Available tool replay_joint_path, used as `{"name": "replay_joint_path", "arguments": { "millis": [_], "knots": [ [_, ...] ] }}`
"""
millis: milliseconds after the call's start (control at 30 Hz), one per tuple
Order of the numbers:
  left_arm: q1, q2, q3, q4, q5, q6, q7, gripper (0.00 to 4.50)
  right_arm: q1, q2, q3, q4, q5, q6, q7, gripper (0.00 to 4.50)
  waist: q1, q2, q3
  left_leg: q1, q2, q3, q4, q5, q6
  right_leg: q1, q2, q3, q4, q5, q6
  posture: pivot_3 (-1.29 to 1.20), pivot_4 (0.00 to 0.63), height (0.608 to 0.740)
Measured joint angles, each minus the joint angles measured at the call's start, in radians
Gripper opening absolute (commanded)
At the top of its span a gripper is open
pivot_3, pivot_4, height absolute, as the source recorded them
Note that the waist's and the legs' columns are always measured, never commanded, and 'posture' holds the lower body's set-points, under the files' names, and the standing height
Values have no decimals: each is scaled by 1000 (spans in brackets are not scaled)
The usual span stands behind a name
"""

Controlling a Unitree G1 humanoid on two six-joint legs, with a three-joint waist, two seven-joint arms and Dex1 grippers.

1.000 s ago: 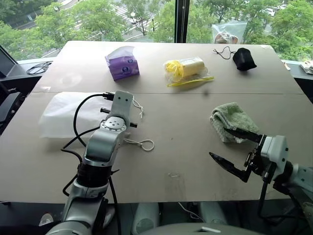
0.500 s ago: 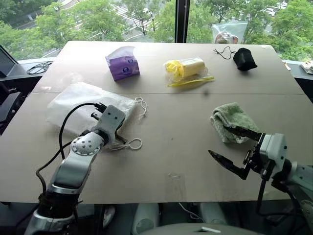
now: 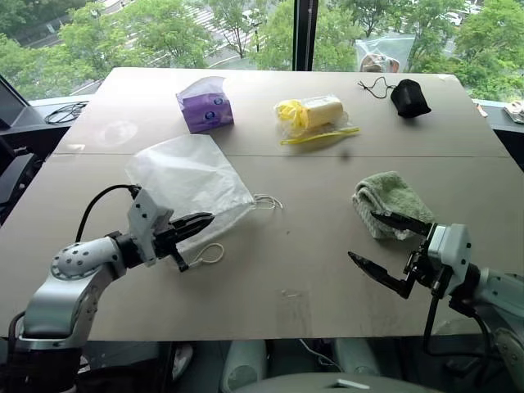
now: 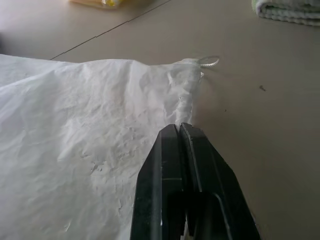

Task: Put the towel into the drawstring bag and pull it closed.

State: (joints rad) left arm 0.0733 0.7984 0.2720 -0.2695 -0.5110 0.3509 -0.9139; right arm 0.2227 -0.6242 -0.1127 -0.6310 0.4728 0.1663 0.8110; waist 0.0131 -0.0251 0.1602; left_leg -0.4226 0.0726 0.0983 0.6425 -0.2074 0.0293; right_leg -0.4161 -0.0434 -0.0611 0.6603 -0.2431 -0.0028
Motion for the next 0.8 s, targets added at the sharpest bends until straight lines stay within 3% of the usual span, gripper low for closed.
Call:
{"name": "replay_joint_path", "arguments": {
  "millis": [167, 333, 800],
  "knots": [
    [44, -78, -10, -8, 256, -207, 186, 3693, -10, 0, 0, 26, -3, -19, 16, 4500, 3, 0, 0, 0, 0, 0, -1, 0, 0, 0, 0, 0, 0, 0, 0, 0, 150, 740],
    [172, -231, -97, -86, 520, -311, 418, 3693, 6, 0, 17, 19, -3, -17, 16, 4500, 1, -1, -1, 0, 0, 1, -1, -1, 0, 0, -1, 2, -1, 0, 0, 0, 150, 740],
    [162, -274, -126, -59, 617, -361, 501, 3693, 9, -23, 17, -12, 3, 4, 9, 4500, 2, -1, -1, 1, 0, 0, -1, -3, -4, 1, 0, 0, -1, 0, 0, 0, 150, 740]
  ]
}}
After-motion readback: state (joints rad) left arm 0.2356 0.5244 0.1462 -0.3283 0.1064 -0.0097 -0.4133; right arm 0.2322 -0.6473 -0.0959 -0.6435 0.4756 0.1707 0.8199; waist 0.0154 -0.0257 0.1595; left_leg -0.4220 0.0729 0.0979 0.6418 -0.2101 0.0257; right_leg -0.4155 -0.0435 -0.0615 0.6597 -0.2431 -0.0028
